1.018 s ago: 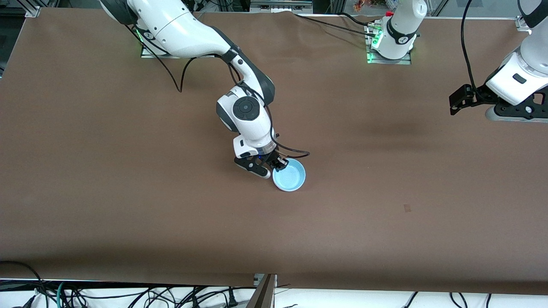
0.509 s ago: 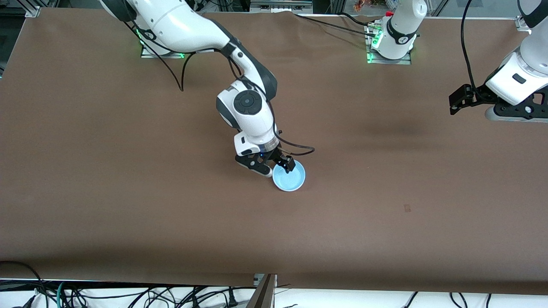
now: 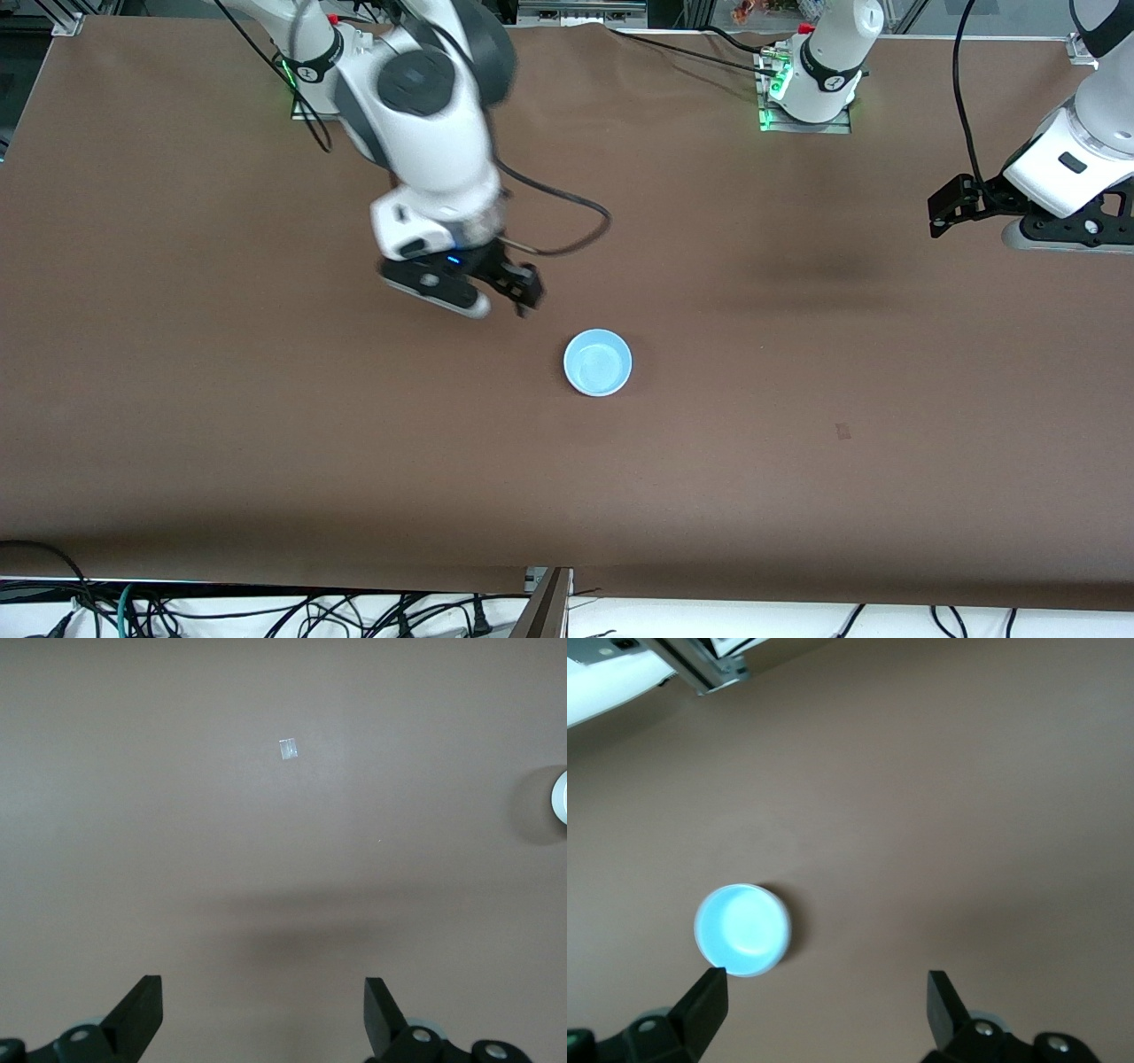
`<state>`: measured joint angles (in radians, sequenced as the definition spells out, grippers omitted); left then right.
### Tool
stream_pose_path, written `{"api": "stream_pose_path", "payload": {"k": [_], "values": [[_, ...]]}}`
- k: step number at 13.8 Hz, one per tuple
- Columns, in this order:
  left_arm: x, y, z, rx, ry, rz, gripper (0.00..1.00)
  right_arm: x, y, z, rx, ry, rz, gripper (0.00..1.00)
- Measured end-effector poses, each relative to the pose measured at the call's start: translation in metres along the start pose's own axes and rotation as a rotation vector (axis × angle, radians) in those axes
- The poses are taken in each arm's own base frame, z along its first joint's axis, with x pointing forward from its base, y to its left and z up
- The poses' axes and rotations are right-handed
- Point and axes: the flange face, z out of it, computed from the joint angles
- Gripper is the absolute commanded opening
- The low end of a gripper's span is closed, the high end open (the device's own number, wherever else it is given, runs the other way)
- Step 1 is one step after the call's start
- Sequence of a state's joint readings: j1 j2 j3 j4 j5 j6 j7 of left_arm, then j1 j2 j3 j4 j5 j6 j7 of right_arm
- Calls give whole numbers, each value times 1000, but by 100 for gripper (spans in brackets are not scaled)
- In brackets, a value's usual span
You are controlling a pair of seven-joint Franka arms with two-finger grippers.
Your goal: Stack pink and blue bowls on white bowl
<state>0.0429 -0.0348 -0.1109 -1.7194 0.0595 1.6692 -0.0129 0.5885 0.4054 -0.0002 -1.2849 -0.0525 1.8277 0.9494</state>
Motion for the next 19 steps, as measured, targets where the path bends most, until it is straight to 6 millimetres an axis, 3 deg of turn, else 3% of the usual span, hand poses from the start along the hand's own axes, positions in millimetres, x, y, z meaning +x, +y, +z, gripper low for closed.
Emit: {"api": "stream_pose_path", "payload": {"k": [3,6,12,16,19], "values": [[0,2,0,0,0,4,100,44,88,-63,-5,-112,-110,99],[0,3,0,0,0,5,100,66,152,-94,-2,-164,-158,99],[-1,3,0,0,-5,5,100,71,216,-53,-2,-234,-240,99],[-1,4,0,0,-6,7,100,78,248,-53,-28,-243,-300,99],[-1,4,0,0,-7,7,100,95,288,-56,-43,-262,-305,99]]}}
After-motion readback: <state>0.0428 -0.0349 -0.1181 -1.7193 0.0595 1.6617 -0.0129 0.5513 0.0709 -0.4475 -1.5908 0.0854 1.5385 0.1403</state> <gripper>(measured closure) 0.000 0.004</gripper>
